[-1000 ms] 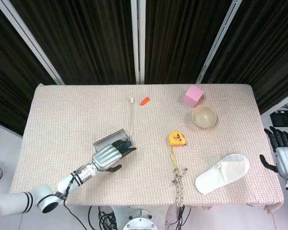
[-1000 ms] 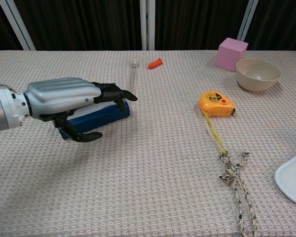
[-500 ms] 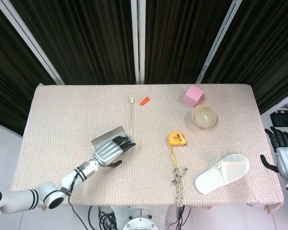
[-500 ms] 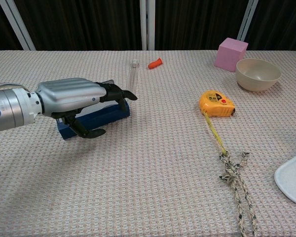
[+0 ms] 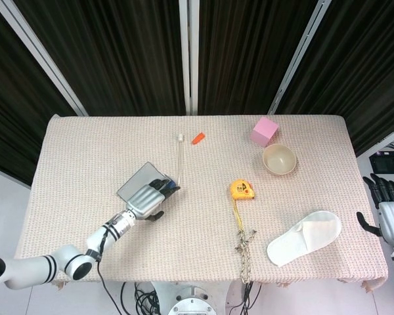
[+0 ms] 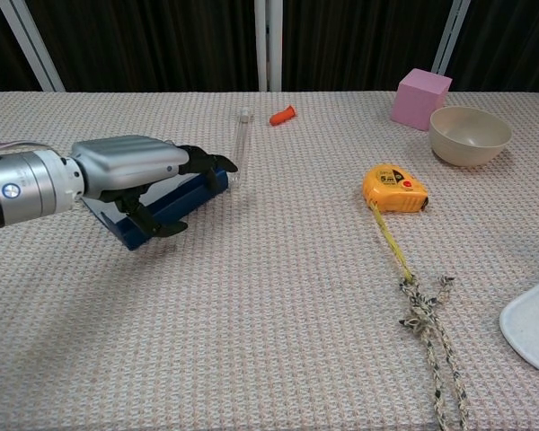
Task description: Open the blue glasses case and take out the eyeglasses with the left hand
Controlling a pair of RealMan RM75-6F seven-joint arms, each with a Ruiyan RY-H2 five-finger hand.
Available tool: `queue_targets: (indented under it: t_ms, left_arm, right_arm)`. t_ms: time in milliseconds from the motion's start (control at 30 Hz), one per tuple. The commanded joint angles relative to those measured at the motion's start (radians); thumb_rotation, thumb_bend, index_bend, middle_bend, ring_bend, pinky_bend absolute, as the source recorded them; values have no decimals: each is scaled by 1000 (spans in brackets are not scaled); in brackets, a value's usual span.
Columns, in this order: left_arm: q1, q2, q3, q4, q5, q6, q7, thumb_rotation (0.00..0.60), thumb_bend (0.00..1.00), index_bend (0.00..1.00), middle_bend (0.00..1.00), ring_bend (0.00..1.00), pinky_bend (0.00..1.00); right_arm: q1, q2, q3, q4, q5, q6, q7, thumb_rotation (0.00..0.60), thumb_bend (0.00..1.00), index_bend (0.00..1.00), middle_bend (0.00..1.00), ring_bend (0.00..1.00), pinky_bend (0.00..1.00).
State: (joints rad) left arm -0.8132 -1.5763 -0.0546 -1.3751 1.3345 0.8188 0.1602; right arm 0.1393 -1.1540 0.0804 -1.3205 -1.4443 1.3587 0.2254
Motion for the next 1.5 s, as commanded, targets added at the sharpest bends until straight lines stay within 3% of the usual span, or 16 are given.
queue_targets:
  t_ms: [33,767,967,1300,1500]
  left_arm:
    - [-5,11,-60,-30,-158,-39,69,600,378,50,197,0,115]
    - [-145,19,-134,49,-570,-177,173,583,379,71,196,0,97]
    - [-195,59,-111,22,-681,-202,212,521,427,82,196,0,91]
    - [-270,97,-44,-3,-824,-201,276,523,556,84,197,0,82]
    - [-297,111,-1,-12,-870,-176,310,523,577,84,196,0,82]
  right_arm:
    - [1,-1,0,3,0,-4,2,600,315,0,0,0,0]
    - [-2,-13,3,27,2,1,23,600,311,0,0,0,0]
    - [-2,-16,3,38,4,-1,34,600,302,0,0,0,0]
    - [-2,-21,4,45,6,-4,34,600,301,0,0,0,0]
    - [0,-21,4,45,6,-8,29,600,301,0,0,0,0]
